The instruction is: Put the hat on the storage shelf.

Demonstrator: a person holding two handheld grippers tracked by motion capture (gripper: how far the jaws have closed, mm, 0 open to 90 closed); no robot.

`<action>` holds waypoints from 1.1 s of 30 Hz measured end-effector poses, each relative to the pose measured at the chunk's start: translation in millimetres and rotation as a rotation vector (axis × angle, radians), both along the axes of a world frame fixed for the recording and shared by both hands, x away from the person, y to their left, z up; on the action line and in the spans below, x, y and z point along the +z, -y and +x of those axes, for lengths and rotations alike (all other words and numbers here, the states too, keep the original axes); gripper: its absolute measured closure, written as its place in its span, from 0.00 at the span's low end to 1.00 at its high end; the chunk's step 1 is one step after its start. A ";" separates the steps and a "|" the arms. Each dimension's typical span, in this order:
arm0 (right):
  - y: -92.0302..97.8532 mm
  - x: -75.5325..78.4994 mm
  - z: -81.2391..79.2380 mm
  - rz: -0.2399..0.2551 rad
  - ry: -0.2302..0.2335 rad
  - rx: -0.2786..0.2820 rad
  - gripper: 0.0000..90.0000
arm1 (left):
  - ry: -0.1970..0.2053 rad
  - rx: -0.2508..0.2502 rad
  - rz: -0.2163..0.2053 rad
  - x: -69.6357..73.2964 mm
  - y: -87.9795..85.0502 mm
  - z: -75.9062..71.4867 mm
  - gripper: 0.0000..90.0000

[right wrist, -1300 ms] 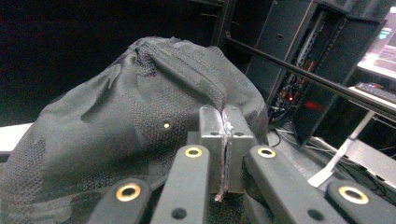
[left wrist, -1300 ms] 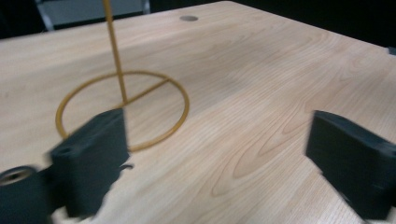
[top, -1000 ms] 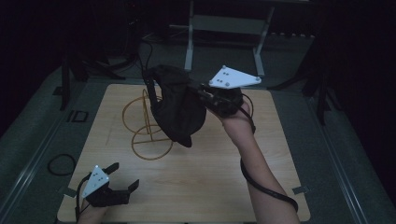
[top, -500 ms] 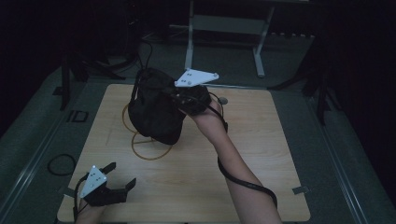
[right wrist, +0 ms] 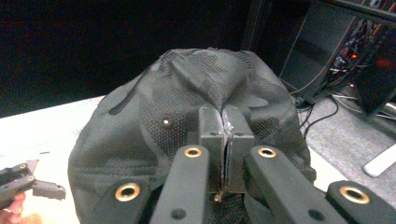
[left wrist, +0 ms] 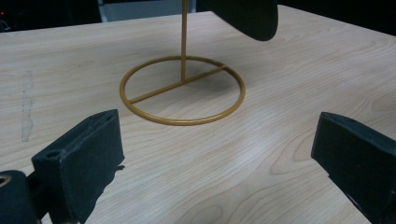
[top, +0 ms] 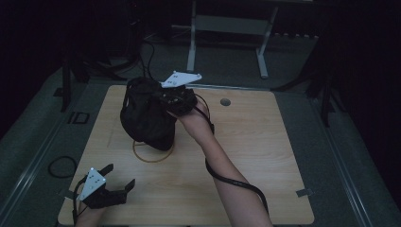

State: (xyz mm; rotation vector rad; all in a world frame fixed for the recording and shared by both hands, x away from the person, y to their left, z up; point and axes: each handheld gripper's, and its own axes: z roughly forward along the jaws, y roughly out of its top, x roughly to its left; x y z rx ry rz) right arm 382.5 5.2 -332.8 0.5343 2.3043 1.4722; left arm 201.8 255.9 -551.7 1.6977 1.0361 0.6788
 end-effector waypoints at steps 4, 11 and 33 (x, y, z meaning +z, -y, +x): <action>-7.2 -4.5 2.1 -0.009 -0.025 0.011 0.95 | -0.006 -0.005 -0.012 -0.5 -1.2 0.2 0.03; -16.1 -12.6 2.6 0.008 -0.058 0.060 0.80 | -0.011 -0.011 -0.013 -1.5 -1.0 0.8 0.03; -14.9 -13.2 -2.6 -0.008 -0.057 0.069 0.57 | -0.017 -0.019 -0.020 -3.0 1.4 0.4 0.03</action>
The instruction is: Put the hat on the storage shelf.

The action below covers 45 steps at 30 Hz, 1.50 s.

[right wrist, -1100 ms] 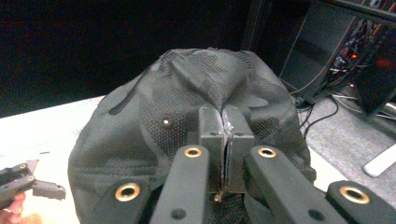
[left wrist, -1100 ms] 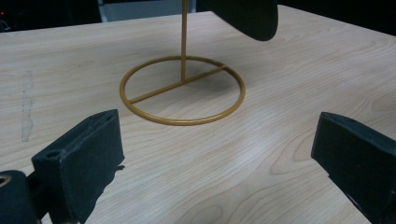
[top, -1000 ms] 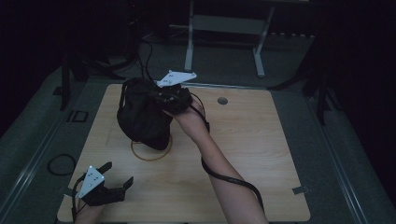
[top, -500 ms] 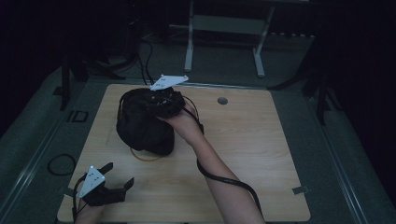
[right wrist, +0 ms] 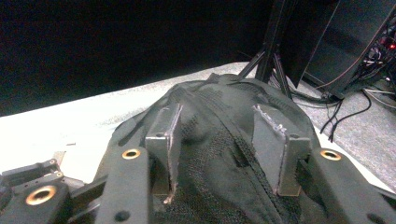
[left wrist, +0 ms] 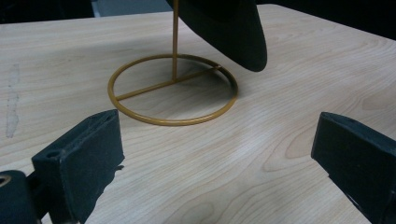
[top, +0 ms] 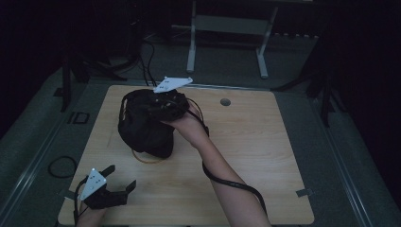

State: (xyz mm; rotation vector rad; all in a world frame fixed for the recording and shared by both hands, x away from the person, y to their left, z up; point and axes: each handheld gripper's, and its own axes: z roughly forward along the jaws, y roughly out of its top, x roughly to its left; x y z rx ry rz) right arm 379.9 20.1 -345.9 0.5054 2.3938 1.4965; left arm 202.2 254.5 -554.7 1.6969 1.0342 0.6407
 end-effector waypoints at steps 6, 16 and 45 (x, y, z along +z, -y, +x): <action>7.4 0.8 -1.5 0.019 -0.010 0.000 0.51 | -0.004 -0.007 0.001 -0.4 1.5 0.5 0.03; 25.9 -3.8 -5.4 0.063 -0.033 -0.015 0.39 | -0.004 -0.006 -0.008 -0.3 3.0 -0.3 0.03; 91.5 -73.5 -39.5 0.059 -0.020 0.045 0.15 | -0.008 -0.015 -0.002 -1.4 5.3 -0.8 0.03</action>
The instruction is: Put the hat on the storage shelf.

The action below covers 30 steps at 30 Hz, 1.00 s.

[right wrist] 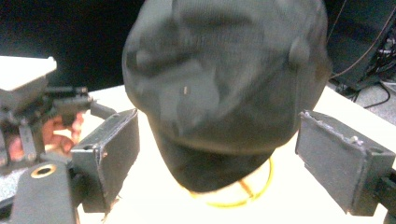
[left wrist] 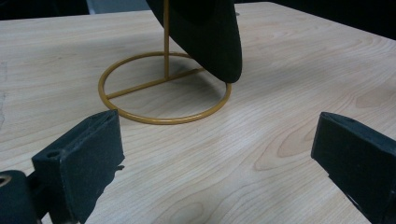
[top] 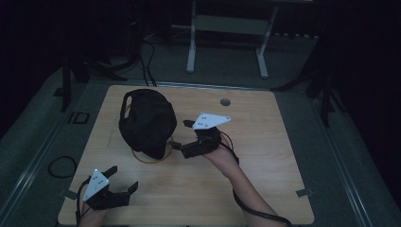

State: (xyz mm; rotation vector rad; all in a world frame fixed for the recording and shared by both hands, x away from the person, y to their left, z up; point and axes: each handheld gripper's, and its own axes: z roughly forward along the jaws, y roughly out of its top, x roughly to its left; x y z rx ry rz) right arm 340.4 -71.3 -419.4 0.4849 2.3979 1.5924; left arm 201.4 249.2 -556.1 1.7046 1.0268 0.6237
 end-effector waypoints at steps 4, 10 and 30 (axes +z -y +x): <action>7.8 -16.4 -4.2 -0.001 -0.019 0.011 0.15 | -0.004 -0.001 0.003 -0.3 0.7 0.3 0.03; 16.6 -41.8 -8.8 -0.034 -0.031 0.033 0.16 | -0.006 0.000 0.004 -0.8 1.8 0.7 0.03; 62.1 -99.4 -30.4 -0.087 -0.065 0.033 0.16 | -0.009 -0.010 0.003 -3.8 0.9 1.9 0.03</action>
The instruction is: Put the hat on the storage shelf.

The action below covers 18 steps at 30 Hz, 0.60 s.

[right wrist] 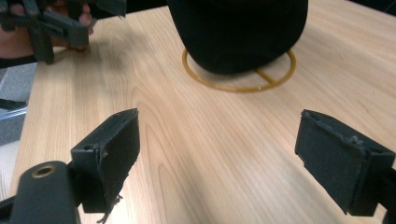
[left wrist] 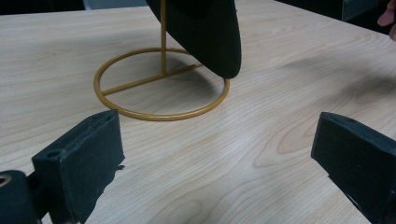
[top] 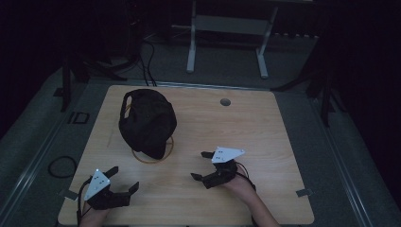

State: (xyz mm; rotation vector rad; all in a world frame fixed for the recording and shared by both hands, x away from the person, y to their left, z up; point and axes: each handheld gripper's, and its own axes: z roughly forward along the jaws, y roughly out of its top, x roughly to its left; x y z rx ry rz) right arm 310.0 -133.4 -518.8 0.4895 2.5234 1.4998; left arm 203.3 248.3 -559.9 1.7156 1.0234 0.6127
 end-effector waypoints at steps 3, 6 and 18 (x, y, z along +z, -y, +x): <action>6.7 -5.5 -2.3 -0.005 -0.010 -0.013 0.16 | -0.001 -0.004 0.003 0.0 0.8 -0.3 0.03; 13.0 -11.3 -4.4 -0.012 -0.016 -0.026 0.16 | 0.000 -0.004 0.005 0.1 1.1 -0.5 0.03; 43.2 -23.0 -13.9 -0.037 -0.022 -0.085 0.16 | -0.001 -0.005 0.006 0.1 1.3 -0.2 0.03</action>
